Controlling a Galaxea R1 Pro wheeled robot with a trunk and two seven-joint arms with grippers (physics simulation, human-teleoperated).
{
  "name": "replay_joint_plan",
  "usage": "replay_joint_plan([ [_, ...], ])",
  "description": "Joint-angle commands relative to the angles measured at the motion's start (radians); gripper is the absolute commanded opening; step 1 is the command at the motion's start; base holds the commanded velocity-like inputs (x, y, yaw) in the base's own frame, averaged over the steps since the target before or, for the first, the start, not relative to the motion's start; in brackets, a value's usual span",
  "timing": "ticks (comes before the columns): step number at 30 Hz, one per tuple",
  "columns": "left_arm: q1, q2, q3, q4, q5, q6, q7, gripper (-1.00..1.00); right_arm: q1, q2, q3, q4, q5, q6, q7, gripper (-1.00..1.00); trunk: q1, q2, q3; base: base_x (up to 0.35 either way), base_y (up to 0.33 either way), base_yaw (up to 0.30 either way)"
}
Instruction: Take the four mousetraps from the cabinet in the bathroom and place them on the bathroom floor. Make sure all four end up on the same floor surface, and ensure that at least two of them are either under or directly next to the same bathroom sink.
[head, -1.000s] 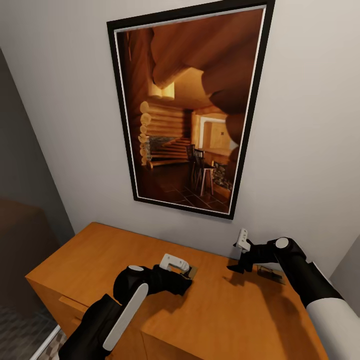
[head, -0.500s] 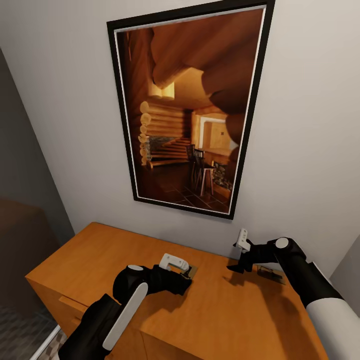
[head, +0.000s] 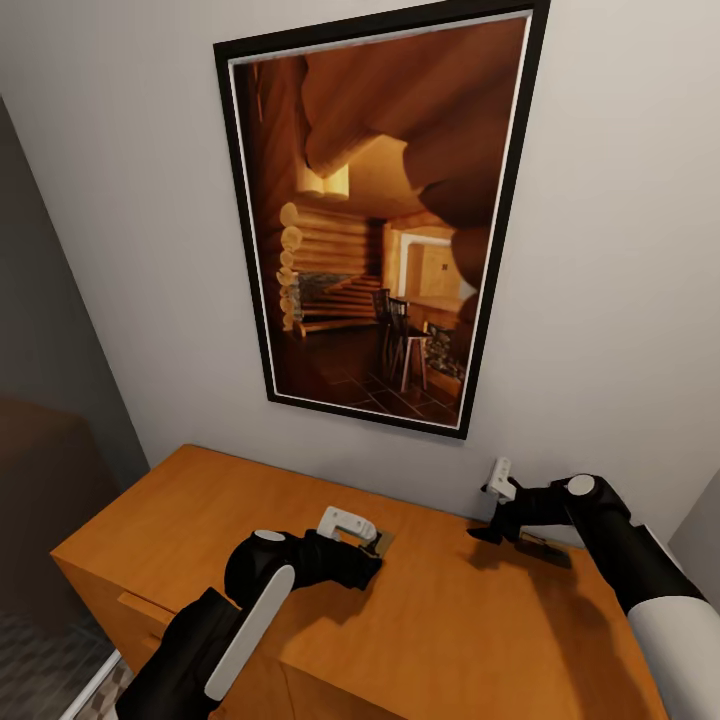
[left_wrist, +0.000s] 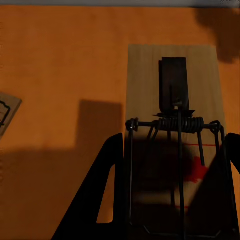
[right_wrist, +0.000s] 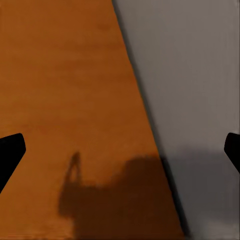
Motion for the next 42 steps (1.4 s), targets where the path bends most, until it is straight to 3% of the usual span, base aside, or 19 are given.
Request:
replay_joint_plan([
  [1, -0.001, 0.000, 0.001, 0.000, 0.006, 0.004, 0.006, -1.00, -0.001, -0.002, 0.000, -0.001, 0.000, 0.010, 0.003, 1.00, 0.001, -0.002, -0.002, 0.000, 0.000, 0.000],
  [10, -0.001, 0.001, 0.098, 0.005, 0.006, 0.001, 0.002, -1.00, -0.001, -0.005, -0.007, 0.002, 0.001, 0.012, 0.000, 1.00, 0.001, -0.002, -0.002, 0.000, 0.000, 0.000],
  [22, -0.002, -0.007, 0.116, -0.004, 0.005, -0.017, 0.001, -1.00, -0.001, -0.003, -0.004, -0.003, 0.008, 0.104, -0.006, 1.00, 0.001, -0.002, -0.002, 0.000, 0.000, 0.000],
  [30, -0.004, -0.011, 0.123, -0.018, 0.007, -0.020, -0.002, -1.00, -0.001, -0.002, 0.001, -0.004, 0.010, 0.110, -0.007, 1.00, 0.001, -0.002, -0.002, 0.000, 0.000, 0.000],
  [37, -0.004, -0.039, 0.123, -0.017, 0.005, -0.022, 0.004, -1.00, -0.001, -0.002, 0.003, -0.003, 0.013, 0.109, -0.004, 1.00, 0.001, -0.002, -0.002, 0.000, 0.000, 0.000],
  [42, -0.004, -0.046, 0.130, -0.014, 0.003, -0.023, 0.006, -1.00, -0.001, -0.005, 0.001, -0.001, 0.042, 0.107, 0.008, 1.00, 0.001, -0.002, -0.002, 0.000, 0.000, 0.000],
])
